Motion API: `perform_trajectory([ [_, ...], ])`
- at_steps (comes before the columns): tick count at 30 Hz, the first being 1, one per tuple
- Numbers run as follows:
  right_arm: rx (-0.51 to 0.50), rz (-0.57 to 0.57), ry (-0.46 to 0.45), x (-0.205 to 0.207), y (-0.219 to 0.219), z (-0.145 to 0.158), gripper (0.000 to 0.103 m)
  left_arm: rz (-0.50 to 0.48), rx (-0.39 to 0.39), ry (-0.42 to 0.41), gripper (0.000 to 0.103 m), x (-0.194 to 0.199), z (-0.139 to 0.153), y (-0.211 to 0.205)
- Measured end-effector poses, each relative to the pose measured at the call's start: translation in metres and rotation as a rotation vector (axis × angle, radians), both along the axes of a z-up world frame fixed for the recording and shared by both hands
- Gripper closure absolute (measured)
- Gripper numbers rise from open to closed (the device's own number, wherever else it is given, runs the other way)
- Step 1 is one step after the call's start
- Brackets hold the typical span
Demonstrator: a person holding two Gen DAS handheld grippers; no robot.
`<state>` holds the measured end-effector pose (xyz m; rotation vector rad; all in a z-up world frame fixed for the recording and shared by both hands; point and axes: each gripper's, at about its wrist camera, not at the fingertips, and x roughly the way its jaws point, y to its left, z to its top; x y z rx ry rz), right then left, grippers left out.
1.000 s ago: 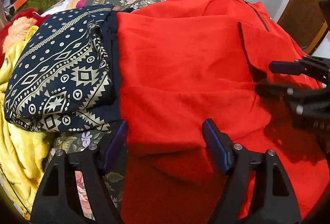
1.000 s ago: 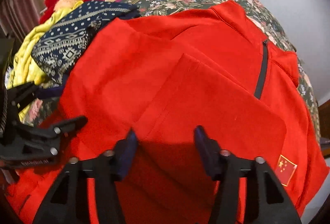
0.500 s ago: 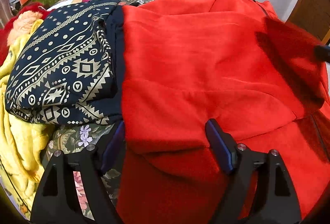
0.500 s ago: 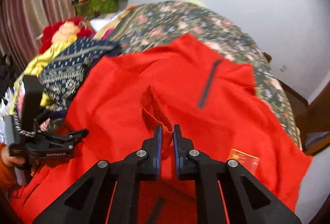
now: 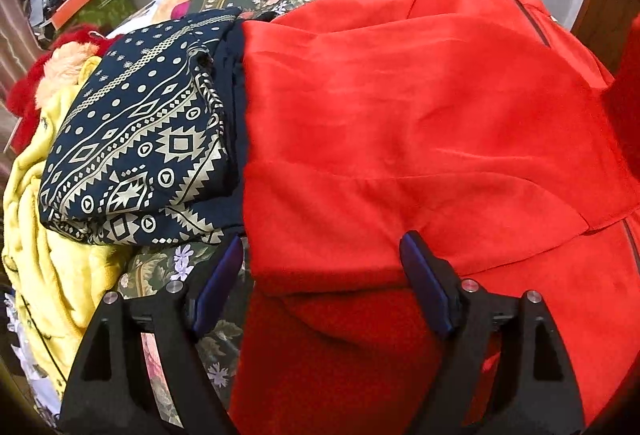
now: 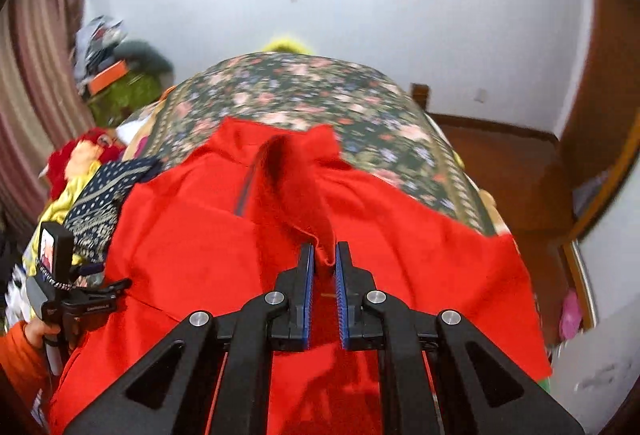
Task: Fold large clothes
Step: 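Grasp the other sleeve with the right gripper and lift it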
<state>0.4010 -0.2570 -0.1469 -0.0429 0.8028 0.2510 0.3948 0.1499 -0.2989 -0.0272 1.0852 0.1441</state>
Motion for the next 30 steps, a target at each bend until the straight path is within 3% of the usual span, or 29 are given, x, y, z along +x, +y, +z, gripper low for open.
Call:
perform_trajectory([
  [5,0.0,-0.071,0.054,0.002,-0.036,-0.019,0.096,0.016,0.015,0.005,0.021,-0.001,-0.001,-0.002],
  [9,-0.07,-0.094,0.141,0.008,-0.051,-0.054,0.096,0.026,0.017,0.009,0.021,-0.001,-0.002,-0.003],
  [14,-0.2,-0.092,0.214,0.009,-0.058,-0.091,0.096,0.026,0.027,0.011,0.02,-0.001,-0.002,-0.003],
  [19,-0.476,-0.157,0.215,0.005,-0.063,-0.112,0.095,0.03,0.035,0.01,0.017,-0.001,-0.003,-0.003],
  [22,-0.522,-0.182,0.21,0.001,-0.071,-0.113,0.095,0.037,0.024,0.011,0.016,-0.001,-0.003,-0.001],
  [27,-0.48,-0.206,0.252,0.005,-0.091,-0.112,0.095,0.028,0.072,0.033,0.017,0.0,0.003,-0.005],
  [30,-0.307,-0.208,0.307,0.006,-0.113,-0.102,0.095,0.007,0.1,0.035,0.018,-0.003,0.021,-0.01],
])
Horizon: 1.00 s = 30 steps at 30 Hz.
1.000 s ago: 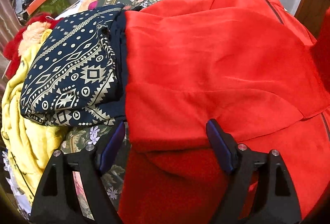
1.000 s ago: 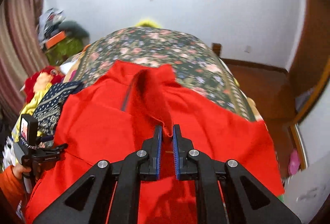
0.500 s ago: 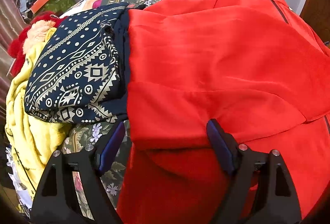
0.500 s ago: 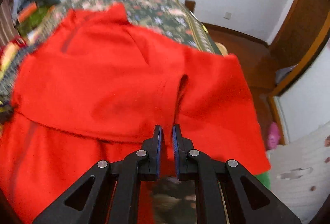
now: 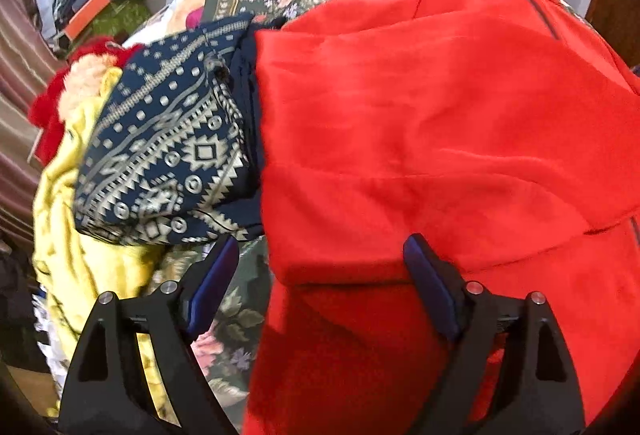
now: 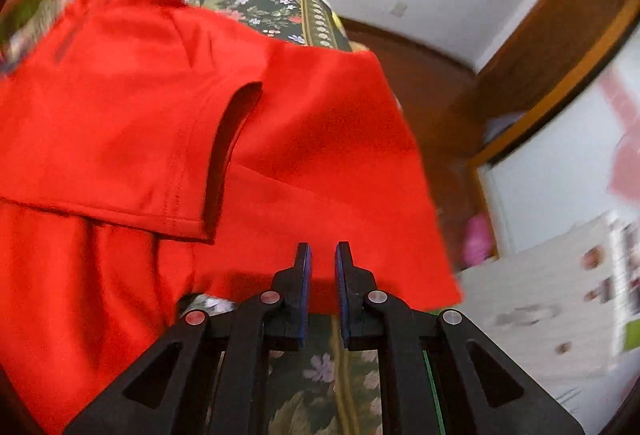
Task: Fold large clothes
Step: 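Grasp the other sleeve with the right gripper and lift it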
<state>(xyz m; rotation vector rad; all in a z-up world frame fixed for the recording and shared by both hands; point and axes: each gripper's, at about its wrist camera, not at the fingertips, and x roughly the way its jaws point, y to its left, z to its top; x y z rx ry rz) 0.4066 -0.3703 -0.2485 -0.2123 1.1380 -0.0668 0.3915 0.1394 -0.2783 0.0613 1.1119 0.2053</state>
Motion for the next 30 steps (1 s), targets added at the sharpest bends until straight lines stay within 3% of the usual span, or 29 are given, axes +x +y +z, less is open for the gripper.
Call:
perform_trajectory([
  [2,0.065,-0.043,0.021,0.001,-0.014,-0.001,0.095,-0.015,-0.016,-0.034,0.018,-0.004,0.015,-0.003],
  [5,0.057,-0.062,0.031,0.006,-0.027,-0.008,0.095,-0.039,-0.052,-0.087,0.018,-0.006,0.044,-0.013],
  [10,-0.163,-0.052,0.033,0.005,-0.021,-0.025,0.095,-0.113,-0.072,-0.115,0.014,0.001,0.068,-0.046],
  [15,-0.236,-0.049,0.047,-0.004,-0.032,-0.039,0.095,-0.207,-0.055,-0.094,0.013,0.014,0.063,-0.094],
  [19,-0.062,-0.071,0.072,-0.009,-0.052,-0.023,0.095,-0.272,-0.073,-0.063,0.013,0.028,0.052,-0.131],
  [23,0.297,-0.057,0.067,-0.019,-0.07,0.005,0.095,-0.309,-0.095,-0.028,0.013,0.047,0.038,-0.163],
  [26,0.298,-0.04,0.128,-0.015,-0.066,-0.013,0.095,-0.327,-0.106,-0.002,0.013,0.059,0.028,-0.188],
  [29,0.29,-0.015,0.095,-0.019,-0.072,-0.021,0.094,-0.352,-0.133,0.028,0.013,0.066,0.018,-0.211],
  [30,0.277,-0.029,0.09,-0.02,-0.076,-0.022,0.082,-0.362,-0.139,0.037,0.013,0.067,0.015,-0.216],
])
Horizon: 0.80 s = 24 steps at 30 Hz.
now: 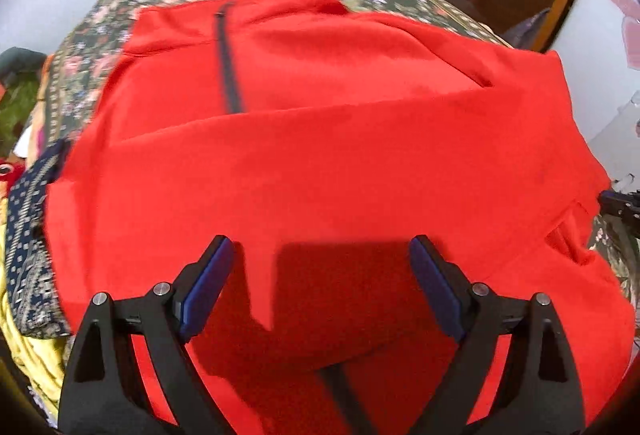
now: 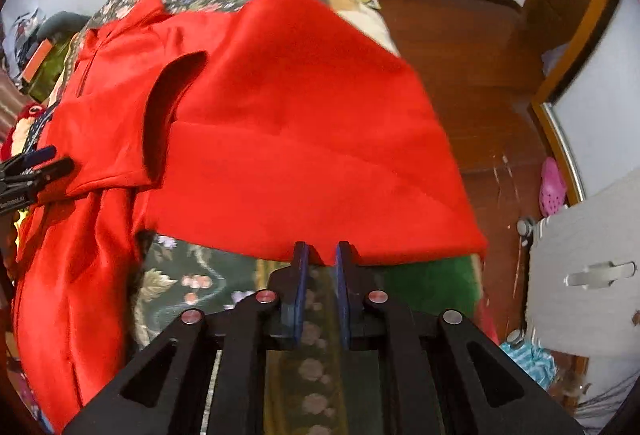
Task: Fold large clothes
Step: 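Grasp the other sleeve with the right gripper and lift it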
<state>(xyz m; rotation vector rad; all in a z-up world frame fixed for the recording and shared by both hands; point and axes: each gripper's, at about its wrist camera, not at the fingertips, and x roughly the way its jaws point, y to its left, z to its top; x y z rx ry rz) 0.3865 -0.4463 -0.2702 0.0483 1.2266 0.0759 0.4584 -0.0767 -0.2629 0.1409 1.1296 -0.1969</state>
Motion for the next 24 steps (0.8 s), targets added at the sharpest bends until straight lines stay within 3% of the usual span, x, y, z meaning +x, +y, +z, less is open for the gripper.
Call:
perform_trajectory([
  [1,-0.026,-0.018,-0.003,0.0,-0.006,0.0,0.043,-0.007,0.0,0.006,0.013,0.001,-0.003,-0.004],
  [2,-0.135,-0.073,-0.013,-0.002,-0.013,-0.002,0.016,-0.017,0.008,0.009,0.013,0.003,-0.006,-0.008],
  [3,-0.186,-0.095,-0.025,-0.003,-0.02,-0.003,0.001,-0.031,0.031,-0.005,0.01,0.002,-0.009,-0.015],
  [5,-0.119,-0.108,-0.016,-0.009,-0.035,-0.009,0.001,-0.053,0.04,-0.019,0.01,0.001,-0.009,-0.023],
  [8,0.068,-0.175,0.013,-0.019,-0.061,-0.013,0.002,-0.074,0.044,-0.025,0.01,0.002,-0.01,-0.029],
  [15,0.417,-0.304,-0.031,-0.016,-0.094,-0.012,0.002,-0.079,0.036,-0.03,0.006,0.014,-0.012,-0.038],
  [22,0.527,-0.453,-0.002,0.024,-0.11,-0.034,0.005,-0.079,0.034,-0.027,0.002,0.022,-0.014,-0.044],
  [24,0.546,-0.497,-0.005,0.03,-0.116,-0.041,0.011,-0.074,0.027,-0.027,0.001,0.023,-0.014,-0.044],
])
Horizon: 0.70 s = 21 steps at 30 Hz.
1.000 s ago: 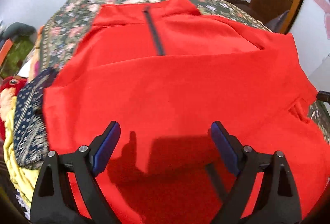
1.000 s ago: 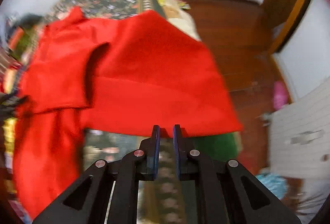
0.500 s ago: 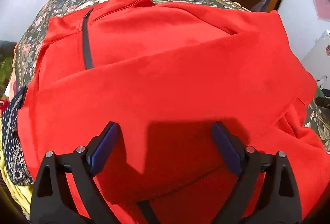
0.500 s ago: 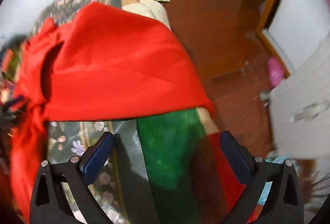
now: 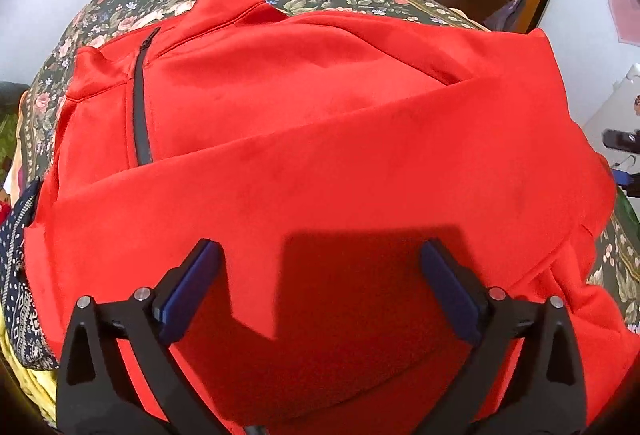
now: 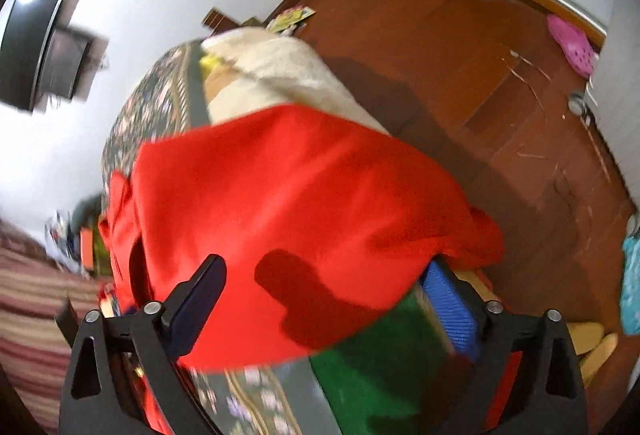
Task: Fold large clothes
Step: 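Grasp the other sleeve with the right gripper and lift it, then fold the held sleeve across the jacket toward the left gripper, release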
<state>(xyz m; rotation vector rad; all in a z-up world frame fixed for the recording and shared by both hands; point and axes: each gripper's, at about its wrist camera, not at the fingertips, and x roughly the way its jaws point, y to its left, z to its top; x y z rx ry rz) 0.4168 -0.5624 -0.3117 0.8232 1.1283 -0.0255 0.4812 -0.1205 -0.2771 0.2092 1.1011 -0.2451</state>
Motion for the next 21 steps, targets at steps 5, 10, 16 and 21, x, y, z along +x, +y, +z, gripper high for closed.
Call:
perform_trajectory([
  [5,-0.04,-0.1,0.048,0.014,-0.013,-0.009,0.061,0.006,-0.006,-0.007,0.001,0.0,0.0,0.0],
  [10,-0.09,-0.09,-0.025,0.016,-0.008,0.02,0.089,0.03,-0.014,-0.013,0.001,-0.007,0.003,0.009],
  [16,-0.237,0.009,-0.206,0.02,0.034,0.11,0.091,0.054,-0.027,-0.019,0.001,-0.023,0.009,0.028],
  [21,-0.271,0.098,-0.349,0.025,0.088,0.18,0.092,0.071,-0.04,-0.056,0.001,-0.039,0.025,0.05],
])
